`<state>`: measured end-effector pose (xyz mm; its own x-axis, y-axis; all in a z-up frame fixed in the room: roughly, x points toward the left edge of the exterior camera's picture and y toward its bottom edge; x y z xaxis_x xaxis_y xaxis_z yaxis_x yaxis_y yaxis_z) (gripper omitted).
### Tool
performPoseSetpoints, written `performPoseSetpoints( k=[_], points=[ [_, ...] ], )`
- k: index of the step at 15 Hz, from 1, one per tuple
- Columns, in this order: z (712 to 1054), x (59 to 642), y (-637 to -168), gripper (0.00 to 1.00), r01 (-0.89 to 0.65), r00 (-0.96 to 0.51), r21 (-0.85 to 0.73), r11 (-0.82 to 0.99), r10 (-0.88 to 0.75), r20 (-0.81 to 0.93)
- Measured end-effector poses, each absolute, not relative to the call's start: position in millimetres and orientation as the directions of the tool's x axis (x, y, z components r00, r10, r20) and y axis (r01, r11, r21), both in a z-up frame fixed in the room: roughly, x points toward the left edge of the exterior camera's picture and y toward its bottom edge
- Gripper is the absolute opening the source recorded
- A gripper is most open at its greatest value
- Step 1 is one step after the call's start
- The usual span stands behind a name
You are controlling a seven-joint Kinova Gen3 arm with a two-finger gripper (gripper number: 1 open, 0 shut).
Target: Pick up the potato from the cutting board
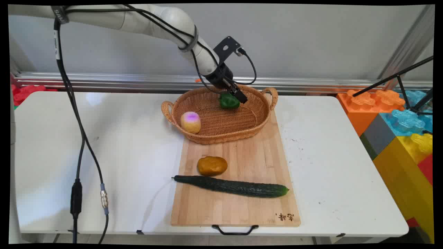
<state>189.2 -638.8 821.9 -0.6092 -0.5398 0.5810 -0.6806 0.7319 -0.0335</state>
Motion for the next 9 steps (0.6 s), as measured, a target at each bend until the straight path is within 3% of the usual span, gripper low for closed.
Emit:
performPoseSetpoints(
  k=[9],
  points=[
    [881.1,188.4,-571.0,1.00,-0.600,-0.669,0.012,0.800,-0.510,0.542]
  ],
)
